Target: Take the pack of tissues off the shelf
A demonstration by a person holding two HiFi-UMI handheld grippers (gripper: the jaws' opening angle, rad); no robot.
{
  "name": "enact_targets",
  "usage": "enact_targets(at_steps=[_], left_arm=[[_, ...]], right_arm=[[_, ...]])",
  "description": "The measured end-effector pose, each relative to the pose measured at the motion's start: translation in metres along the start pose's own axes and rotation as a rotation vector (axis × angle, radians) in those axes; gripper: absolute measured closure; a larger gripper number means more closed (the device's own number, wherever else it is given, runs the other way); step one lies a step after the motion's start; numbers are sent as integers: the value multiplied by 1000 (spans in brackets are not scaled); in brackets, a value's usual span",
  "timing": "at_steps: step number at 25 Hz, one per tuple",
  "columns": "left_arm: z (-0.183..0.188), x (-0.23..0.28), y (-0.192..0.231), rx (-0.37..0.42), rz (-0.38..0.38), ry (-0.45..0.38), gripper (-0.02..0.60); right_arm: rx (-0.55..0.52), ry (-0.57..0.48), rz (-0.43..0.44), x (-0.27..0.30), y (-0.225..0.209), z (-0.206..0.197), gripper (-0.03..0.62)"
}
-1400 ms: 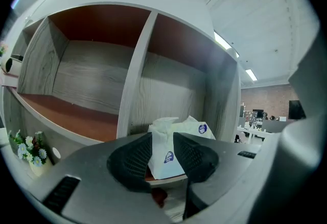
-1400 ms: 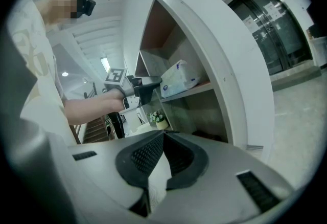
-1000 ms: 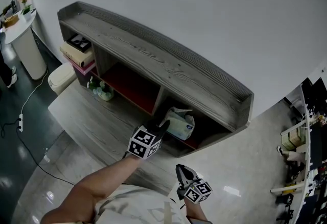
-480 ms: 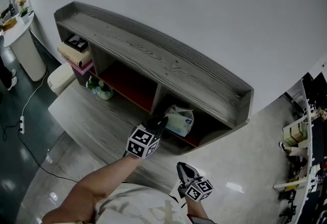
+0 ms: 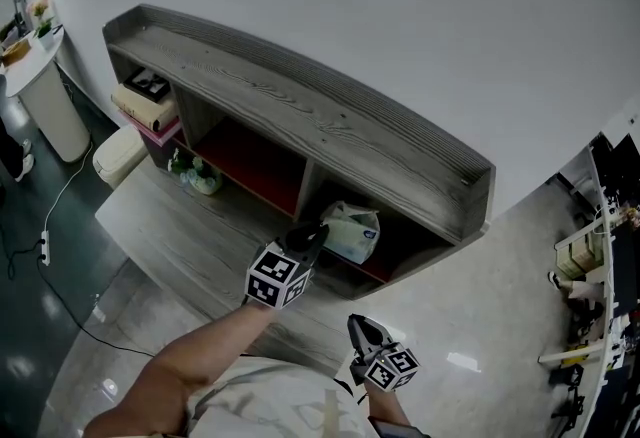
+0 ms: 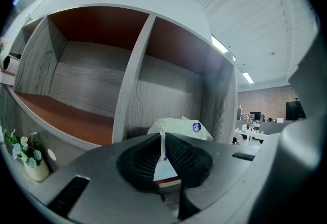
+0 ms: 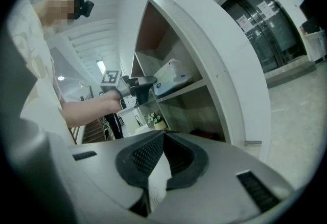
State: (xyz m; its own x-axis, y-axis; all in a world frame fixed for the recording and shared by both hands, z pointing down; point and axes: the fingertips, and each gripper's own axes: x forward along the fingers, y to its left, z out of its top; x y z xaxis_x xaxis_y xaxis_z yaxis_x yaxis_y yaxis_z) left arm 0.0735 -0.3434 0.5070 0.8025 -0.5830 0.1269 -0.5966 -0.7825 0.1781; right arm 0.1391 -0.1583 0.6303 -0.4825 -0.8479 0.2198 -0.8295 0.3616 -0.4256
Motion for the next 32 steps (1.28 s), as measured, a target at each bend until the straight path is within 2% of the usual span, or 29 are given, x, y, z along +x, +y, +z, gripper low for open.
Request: enact_targets(at_steps=[18,32], left_arm=[[18,-22,-10,5,-9,-51,541],[20,-55,-13,-4,30,-78,543]], right_arm=[[-16,-10,-2,-9,10,2,589],[-32,11,36,-16,27,-4,589]])
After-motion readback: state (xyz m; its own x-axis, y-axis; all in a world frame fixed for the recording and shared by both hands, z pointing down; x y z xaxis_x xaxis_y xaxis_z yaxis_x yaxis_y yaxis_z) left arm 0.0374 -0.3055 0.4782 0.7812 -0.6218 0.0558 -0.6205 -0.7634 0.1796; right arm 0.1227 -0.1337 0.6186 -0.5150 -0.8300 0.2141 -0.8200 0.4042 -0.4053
